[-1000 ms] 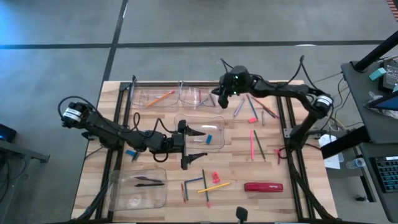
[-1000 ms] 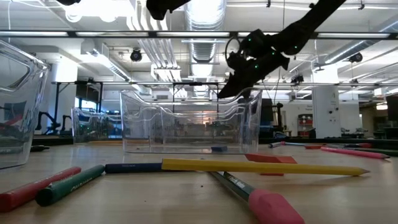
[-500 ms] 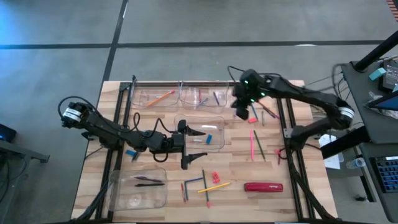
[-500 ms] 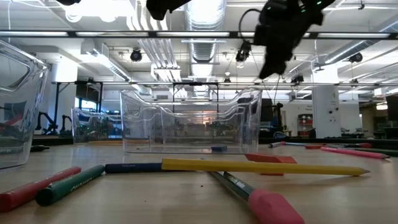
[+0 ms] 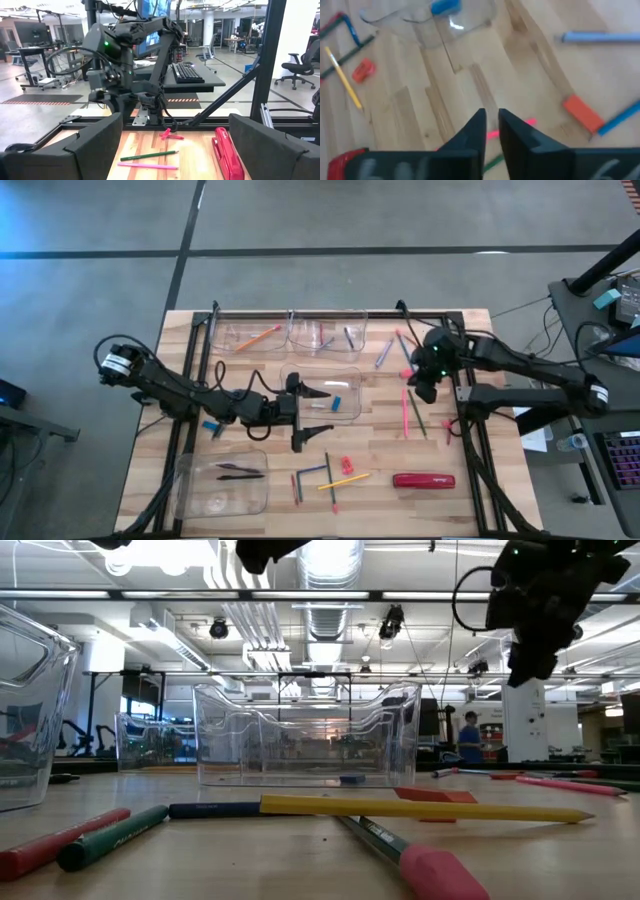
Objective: Sort crayons/erasers/pens/pencils in bins
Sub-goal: Put the top green pencil into the top left transparent bin
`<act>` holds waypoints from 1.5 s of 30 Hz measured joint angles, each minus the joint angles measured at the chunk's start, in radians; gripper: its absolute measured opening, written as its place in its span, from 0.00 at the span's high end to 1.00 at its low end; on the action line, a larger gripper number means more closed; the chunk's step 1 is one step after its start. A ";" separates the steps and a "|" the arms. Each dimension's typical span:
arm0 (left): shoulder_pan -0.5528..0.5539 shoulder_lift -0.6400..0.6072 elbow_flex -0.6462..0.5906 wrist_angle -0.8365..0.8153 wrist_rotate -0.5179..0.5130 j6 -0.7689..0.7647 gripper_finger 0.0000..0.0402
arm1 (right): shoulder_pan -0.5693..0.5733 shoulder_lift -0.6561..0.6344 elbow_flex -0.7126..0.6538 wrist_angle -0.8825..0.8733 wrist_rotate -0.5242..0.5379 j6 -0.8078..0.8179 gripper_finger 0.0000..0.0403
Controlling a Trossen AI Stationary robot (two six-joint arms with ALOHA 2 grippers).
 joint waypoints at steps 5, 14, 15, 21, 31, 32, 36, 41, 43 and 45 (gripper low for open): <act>0.000 0.000 0.000 -0.001 0.000 0.000 0.13 | 0.008 0.005 -0.005 0.014 -0.007 0.067 0.72; 0.000 0.000 0.000 -0.001 0.000 0.000 0.13 | 0.017 0.091 -0.006 0.044 -0.013 0.216 0.48; 0.000 0.000 -0.001 -0.002 0.000 0.000 0.13 | 0.022 0.100 -0.006 0.044 -0.014 0.228 0.47; 0.000 0.000 -0.001 -0.002 0.000 -0.001 0.13 | 0.057 0.141 -0.035 0.056 -0.002 0.313 0.46; 0.000 0.000 -0.002 -0.002 0.000 -0.001 0.13 | 0.198 0.145 -0.062 0.054 0.218 0.475 0.46; 0.000 0.000 -0.003 -0.002 0.000 -0.001 0.13 | 0.213 0.146 -0.062 0.046 0.235 0.492 0.46; 0.000 0.000 -0.004 -0.002 0.000 -0.001 0.13 | 0.270 0.156 -0.073 0.027 0.304 0.572 0.46; 0.000 0.000 -0.004 -0.002 0.000 -0.002 0.13 | 0.324 0.174 -0.125 0.028 0.336 0.683 0.46; 0.000 0.000 -0.004 -0.002 0.000 -0.003 0.13 | 0.337 0.177 -0.159 0.032 0.338 0.733 0.46; 0.000 0.000 -0.005 -0.002 0.000 -0.003 0.13 | 0.348 0.179 -0.195 0.039 0.339 0.778 0.46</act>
